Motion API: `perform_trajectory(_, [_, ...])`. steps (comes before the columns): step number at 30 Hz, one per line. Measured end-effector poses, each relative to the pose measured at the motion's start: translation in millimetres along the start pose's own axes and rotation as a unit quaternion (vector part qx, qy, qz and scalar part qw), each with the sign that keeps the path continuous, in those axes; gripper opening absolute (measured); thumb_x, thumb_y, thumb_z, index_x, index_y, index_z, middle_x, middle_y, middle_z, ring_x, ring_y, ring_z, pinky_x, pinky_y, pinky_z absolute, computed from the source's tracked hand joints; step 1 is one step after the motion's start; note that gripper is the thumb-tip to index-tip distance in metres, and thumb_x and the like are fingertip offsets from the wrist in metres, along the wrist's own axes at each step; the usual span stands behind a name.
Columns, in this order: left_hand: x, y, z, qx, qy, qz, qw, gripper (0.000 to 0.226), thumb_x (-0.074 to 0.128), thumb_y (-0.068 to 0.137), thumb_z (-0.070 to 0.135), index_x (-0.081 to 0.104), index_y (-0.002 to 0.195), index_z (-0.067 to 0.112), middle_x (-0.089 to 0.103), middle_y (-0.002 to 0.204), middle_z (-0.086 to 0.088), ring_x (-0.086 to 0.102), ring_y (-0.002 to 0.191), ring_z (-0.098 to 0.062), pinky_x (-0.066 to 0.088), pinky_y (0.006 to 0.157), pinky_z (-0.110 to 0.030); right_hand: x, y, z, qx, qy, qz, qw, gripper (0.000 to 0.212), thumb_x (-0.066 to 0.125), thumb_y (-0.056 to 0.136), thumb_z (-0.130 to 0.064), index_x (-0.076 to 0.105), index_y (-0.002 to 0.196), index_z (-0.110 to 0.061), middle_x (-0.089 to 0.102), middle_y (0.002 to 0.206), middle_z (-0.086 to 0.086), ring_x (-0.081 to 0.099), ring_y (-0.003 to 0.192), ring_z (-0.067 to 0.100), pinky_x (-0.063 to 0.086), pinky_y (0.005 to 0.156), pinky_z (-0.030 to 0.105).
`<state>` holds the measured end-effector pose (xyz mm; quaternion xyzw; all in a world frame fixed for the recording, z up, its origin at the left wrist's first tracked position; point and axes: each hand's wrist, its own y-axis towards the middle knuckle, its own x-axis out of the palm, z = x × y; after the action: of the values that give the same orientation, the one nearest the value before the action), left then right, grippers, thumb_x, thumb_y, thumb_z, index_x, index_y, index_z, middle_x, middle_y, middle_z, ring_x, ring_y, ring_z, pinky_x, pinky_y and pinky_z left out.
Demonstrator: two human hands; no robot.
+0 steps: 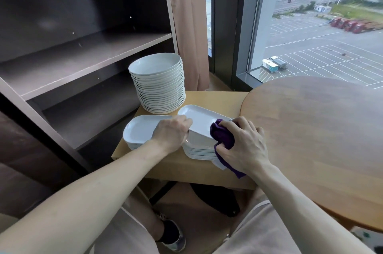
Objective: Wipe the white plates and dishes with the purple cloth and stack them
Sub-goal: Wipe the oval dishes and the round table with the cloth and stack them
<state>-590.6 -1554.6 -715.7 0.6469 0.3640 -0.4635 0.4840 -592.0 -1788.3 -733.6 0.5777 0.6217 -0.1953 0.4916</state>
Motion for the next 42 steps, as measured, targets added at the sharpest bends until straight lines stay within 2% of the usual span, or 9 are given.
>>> perform_trajectory(8, [-26.4, -17.2, -48.2, -0.103, -0.034, 0.054, 0.993, 0.012, 0.065, 0.095, 0.01, 0.06, 0.087, 0.003, 0.063, 0.087, -0.012, 0.062, 0.081, -0.036, 0.051, 0.059, -0.047, 2.9, -4.2, -7.6, -0.034, -0.001, -0.014, 0.999, 0.056, 0.061, 0.072, -0.047, 0.061, 0.128, -0.037, 0.055, 0.119, -0.006, 0.052, 0.117, 0.022, 0.037, 0.091, 0.042])
perform_trajectory(13, [-22.6, -51.7, -75.6, -0.178, -0.05, 0.064, 0.981, 0.012, 0.06, 0.098, 0.011, 0.058, 0.088, 0.004, 0.063, 0.091, -0.011, 0.058, 0.084, -0.033, 0.049, 0.063, -0.046, 1.9, -4.4, -4.4, -0.024, 0.0, -0.017, 1.0, 0.054, 0.073, 0.076, -0.04, 0.062, 0.129, -0.034, 0.055, 0.121, -0.005, 0.051, 0.116, 0.022, 0.034, 0.091, 0.041])
perform_trajectory(20, [0.9, -84.5, -98.8, -0.216, -0.039, 0.063, 0.974, 0.017, 0.056, 0.096, 0.007, 0.046, 0.084, 0.014, 0.06, 0.088, -0.008, 0.055, 0.077, -0.028, 0.041, 0.059, -0.038, 2.4, -3.6, 5.4, -0.003, -0.005, -0.012, 1.0, 0.053, 0.075, 0.078, -0.04, 0.061, 0.129, -0.034, 0.055, 0.121, -0.003, 0.05, 0.113, 0.024, 0.033, 0.093, 0.042])
perform_trajectory(28, [30.7, -101.1, -104.4, -0.293, -0.089, -0.017, 0.952, 0.015, 0.059, 0.089, 0.019, 0.045, 0.088, 0.022, 0.05, 0.095, 0.006, 0.05, 0.079, -0.017, 0.036, 0.063, -0.031, 4.8, 0.7, 19.7, 0.046, -0.026, -0.015, 0.998, 0.053, 0.072, 0.079, -0.043, 0.06, 0.13, -0.036, 0.055, 0.12, -0.002, 0.049, 0.115, 0.025, 0.032, 0.095, 0.043])
perform_trajectory(31, [36.1, -103.3, -101.9, -0.303, -0.099, -0.052, 0.947, 0.014, 0.058, 0.085, 0.02, 0.049, 0.095, 0.023, 0.053, 0.104, 0.005, 0.051, 0.09, -0.018, 0.041, 0.074, -0.034, 6.6, 1.7, 24.7, 0.061, -0.034, -0.012, 0.997, 0.053, 0.07, 0.08, -0.043, 0.059, 0.131, -0.034, 0.055, 0.121, -0.001, 0.05, 0.116, 0.027, 0.033, 0.095, 0.044])
perform_trajectory(34, [37.3, -95.1, -96.7, -0.277, -0.065, -0.039, 0.958, 0.03, 0.06, 0.083, 0.023, 0.057, 0.112, 0.017, 0.058, 0.117, 0.0, 0.052, 0.113, -0.023, 0.039, 0.107, -0.042, 8.1, 4.0, 29.2, 0.082, -0.042, -0.011, 0.996, 0.053, 0.068, 0.08, -0.044, 0.059, 0.132, -0.034, 0.055, 0.122, 0.0, 0.05, 0.116, 0.029, 0.034, 0.097, 0.046])
perform_trajectory(37, [30.6, -72.6, -80.3, -0.235, -0.122, -0.031, 0.964, 0.043, 0.061, 0.089, 0.03, 0.054, 0.129, 0.015, 0.056, 0.133, -0.001, 0.048, 0.128, -0.024, 0.036, 0.111, -0.042, 8.2, 6.2, 36.0, 0.105, -0.048, -0.019, 0.993, 0.052, 0.066, 0.081, -0.046, 0.058, 0.131, -0.036, 0.053, 0.123, -0.001, 0.049, 0.115, 0.029, 0.035, 0.099, 0.047])
perform_trajectory(40, [26.2, -44.8, -56.9, -0.171, -0.19, -0.091, 0.963, 0.065, 0.064, 0.093, 0.046, 0.042, 0.148, 0.019, 0.04, 0.155, -0.001, 0.032, 0.147, -0.025, 0.027, 0.12, -0.041, 8.8, 7.3, 41.7, 0.115, -0.054, -0.03, 0.991, 0.05, 0.064, 0.08, -0.047, 0.057, 0.129, -0.039, 0.051, 0.122, -0.003, 0.048, 0.116, 0.027, 0.034, 0.1, 0.047])
perform_trajectory(42, [27.4, -29.2, -40.9, -0.148, -0.188, -0.156, 0.958, 0.09, 0.064, 0.087, 0.067, 0.025, 0.159, 0.03, 0.016, 0.169, -0.001, 0.008, 0.157, -0.025, 0.012, 0.126, -0.047, 9.2, 8.2, 43.6, 0.117, -0.057, -0.038, 0.991, 0.049, 0.064, 0.08, -0.048, 0.057, 0.129, -0.041, 0.048, 0.121, -0.005, 0.047, 0.115, 0.025, 0.033, 0.099, 0.046])
